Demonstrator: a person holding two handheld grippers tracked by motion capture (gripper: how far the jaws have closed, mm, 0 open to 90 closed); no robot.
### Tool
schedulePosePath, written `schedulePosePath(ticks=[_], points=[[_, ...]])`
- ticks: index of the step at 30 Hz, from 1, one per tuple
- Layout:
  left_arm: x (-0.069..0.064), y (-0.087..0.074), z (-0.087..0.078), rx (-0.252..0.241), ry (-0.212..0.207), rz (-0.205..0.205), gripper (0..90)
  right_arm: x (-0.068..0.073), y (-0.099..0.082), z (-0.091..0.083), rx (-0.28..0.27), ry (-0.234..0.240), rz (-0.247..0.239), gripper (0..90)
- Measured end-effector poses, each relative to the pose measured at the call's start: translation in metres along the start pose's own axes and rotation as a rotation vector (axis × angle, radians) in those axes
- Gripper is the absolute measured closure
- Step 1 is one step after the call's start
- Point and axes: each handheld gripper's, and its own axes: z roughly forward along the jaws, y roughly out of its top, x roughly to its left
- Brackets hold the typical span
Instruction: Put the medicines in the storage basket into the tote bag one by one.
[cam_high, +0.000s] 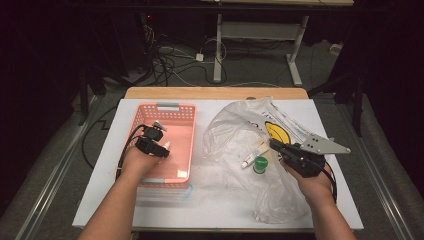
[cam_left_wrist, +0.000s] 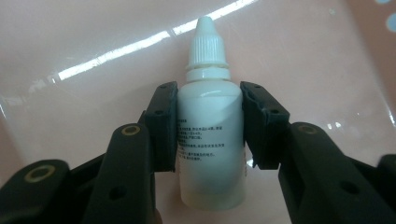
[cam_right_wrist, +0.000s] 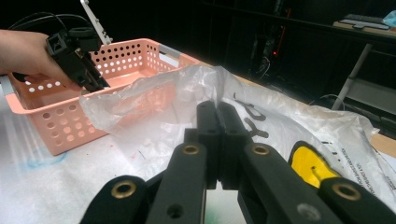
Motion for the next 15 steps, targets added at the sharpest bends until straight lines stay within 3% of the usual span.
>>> schedulePosePath(ticks=[4,9,11,15], points=[[0.000,0.000,-0.004,-0.020,0.004,0.005,58.1,0.000,0.000,-0.001,0.000,-0.006,-0.003,90.0],[-0.001,-0.002,-0.017,-0.103,-0.012,0.009,58.2,0.001,0.001,-0.002,-0.003,-0.006,-0.002,90.0],[-0.004,-0.004,-0.026,-0.145,-0.043,0.017,58.2,0.001,0.000,-0.002,-0.002,-0.004,-0.003,90.0],[-0.017,-0.007,-0.038,-0.188,-0.047,0.060,58.2,0.002,0.000,-0.002,-0.001,-0.001,-0.007,90.0]])
